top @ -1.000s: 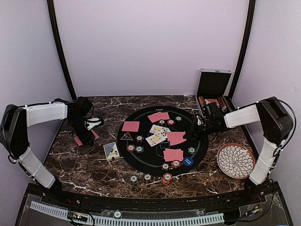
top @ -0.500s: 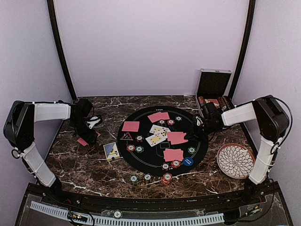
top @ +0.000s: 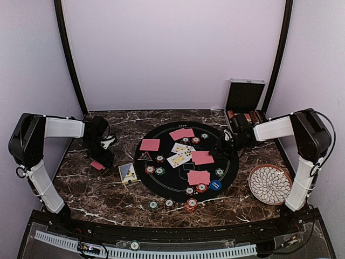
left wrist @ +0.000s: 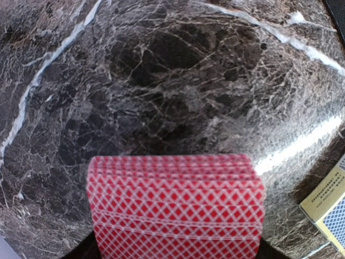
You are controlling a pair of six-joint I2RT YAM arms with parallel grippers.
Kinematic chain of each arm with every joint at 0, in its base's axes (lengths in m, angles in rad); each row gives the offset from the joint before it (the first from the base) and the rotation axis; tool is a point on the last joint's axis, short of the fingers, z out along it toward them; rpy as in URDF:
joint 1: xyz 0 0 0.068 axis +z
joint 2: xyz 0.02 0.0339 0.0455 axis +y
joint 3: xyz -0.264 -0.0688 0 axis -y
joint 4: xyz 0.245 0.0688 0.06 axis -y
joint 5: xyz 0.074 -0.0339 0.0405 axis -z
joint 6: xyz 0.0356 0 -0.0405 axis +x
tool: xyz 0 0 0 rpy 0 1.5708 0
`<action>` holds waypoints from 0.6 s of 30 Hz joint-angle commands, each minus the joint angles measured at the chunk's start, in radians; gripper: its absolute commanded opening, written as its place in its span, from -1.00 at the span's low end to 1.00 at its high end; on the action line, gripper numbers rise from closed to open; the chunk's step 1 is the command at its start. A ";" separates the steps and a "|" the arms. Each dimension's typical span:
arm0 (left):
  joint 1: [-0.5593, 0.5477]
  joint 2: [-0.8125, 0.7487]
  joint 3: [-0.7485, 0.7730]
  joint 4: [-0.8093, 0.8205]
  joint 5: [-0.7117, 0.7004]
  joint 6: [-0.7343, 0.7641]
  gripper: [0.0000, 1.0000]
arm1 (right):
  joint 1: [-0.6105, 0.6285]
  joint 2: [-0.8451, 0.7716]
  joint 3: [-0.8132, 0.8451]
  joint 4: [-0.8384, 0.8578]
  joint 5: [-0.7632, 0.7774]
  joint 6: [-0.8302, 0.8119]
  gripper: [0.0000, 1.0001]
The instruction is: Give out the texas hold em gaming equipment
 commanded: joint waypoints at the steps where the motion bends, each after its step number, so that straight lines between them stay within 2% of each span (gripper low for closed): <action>1: 0.000 -0.003 0.002 0.004 0.017 -0.023 0.70 | -0.006 -0.041 0.016 -0.007 0.017 -0.003 -0.23; 3: 0.000 -0.002 0.004 -0.002 0.018 -0.026 0.78 | -0.006 -0.049 0.018 -0.013 0.021 -0.003 -0.18; 5: 0.000 -0.003 0.006 -0.008 0.024 -0.026 0.95 | -0.006 -0.061 0.021 -0.021 0.026 -0.007 -0.13; 10: 0.000 -0.020 0.019 -0.018 0.023 -0.022 0.97 | -0.006 -0.097 0.029 -0.047 0.051 -0.023 0.05; 12: 0.000 -0.031 0.036 -0.030 0.026 -0.020 0.98 | -0.006 -0.120 0.033 -0.059 0.069 -0.031 0.45; 14: 0.001 -0.046 0.057 -0.040 0.028 -0.017 0.97 | -0.007 -0.143 0.034 -0.072 0.089 -0.042 0.94; 18: 0.010 -0.071 0.123 -0.070 0.048 -0.007 0.98 | -0.006 -0.198 0.028 -0.093 0.143 -0.058 0.97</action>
